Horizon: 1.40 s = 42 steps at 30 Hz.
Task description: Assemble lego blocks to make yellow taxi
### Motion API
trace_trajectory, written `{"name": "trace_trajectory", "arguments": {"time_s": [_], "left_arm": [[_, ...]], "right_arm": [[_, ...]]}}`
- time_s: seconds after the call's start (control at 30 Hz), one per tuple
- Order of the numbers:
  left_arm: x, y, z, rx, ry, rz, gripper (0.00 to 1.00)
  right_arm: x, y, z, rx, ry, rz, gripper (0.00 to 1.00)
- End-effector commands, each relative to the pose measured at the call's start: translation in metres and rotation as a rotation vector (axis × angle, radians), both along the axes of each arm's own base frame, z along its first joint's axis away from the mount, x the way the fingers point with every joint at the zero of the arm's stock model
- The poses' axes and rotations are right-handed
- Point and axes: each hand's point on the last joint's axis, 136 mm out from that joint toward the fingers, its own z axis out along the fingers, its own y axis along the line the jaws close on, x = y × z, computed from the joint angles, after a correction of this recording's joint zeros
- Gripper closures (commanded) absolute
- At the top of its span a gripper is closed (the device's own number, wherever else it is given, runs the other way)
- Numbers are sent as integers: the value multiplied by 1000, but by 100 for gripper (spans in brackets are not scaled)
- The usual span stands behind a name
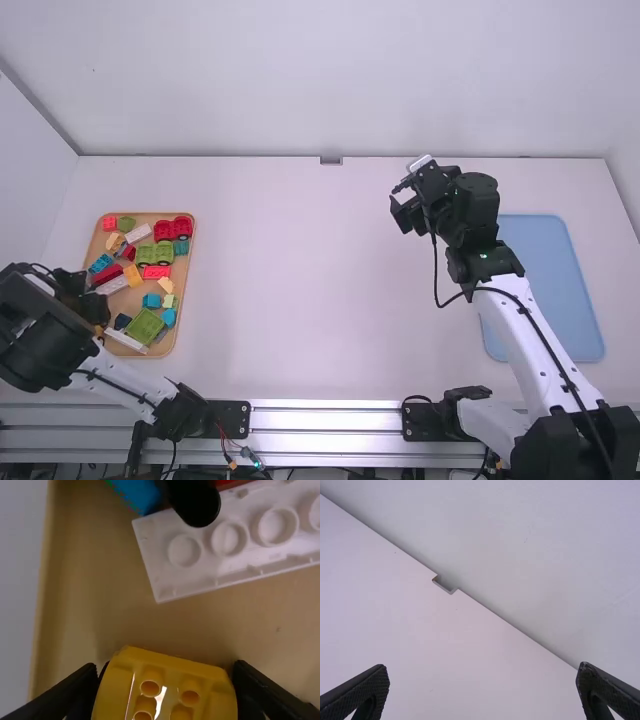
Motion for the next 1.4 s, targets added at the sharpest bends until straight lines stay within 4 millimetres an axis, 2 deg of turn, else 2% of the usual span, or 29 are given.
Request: {"name": "trace_trajectory", "arguments": {"time_s": [0.0, 0.2, 0.27, 0.37, 0.47, 0.63, 0.67, 0.7, 0.87, 0.9, 1.1, 1.17, 1.2, 1.37], "left_arm": [[-19, -18, -19, -51, 90, 8, 15], [-23, -22, -20, -73, 97, -4, 19], [-24, -23, -20, -78, 99, -5, 28], [-24, -22, -20, -75, 100, -5, 30], [-22, -23, -20, -77, 93, -7, 41], [-14, -16, -18, -42, 71, -12, 42], [-10, -14, -18, -31, 64, -18, 39], [-8, -13, -17, -22, 60, -21, 32], [15, -15, -11, -4, 25, -5, 42], [19, -18, -8, -12, 23, -10, 38], [37, -29, 5, -42, 29, -52, 38], [40, -30, 5, -46, 21, -33, 33], [40, -29, 5, -47, 14, 10, 25], [32, -21, 5, -62, -8, 187, 23]], "right_arm": [[4, 3, 15, 9, -32, 6, 2], [5, 3, 17, 10, -37, 7, 1], [5, 3, 17, 11, -39, 7, 1], [5, 3, 17, 11, -39, 7, 1], [5, 3, 17, 11, -39, 7, 2], [5, 3, 17, 11, -39, 7, 1], [5, 3, 17, 11, -39, 7, 1], [5, 3, 17, 11, -39, 7, 2], [5, 3, 16, 10, -36, 7, 1], [5, 3, 16, 10, -35, 7, 2], [3, 2, 11, 6, -12, 6, 1], [2, 2, 9, 4, -5, 7, 1], [2, 2, 9, 5, -5, 6, 2], [2, 2, 10, 3, -7, 4, 1]]}}
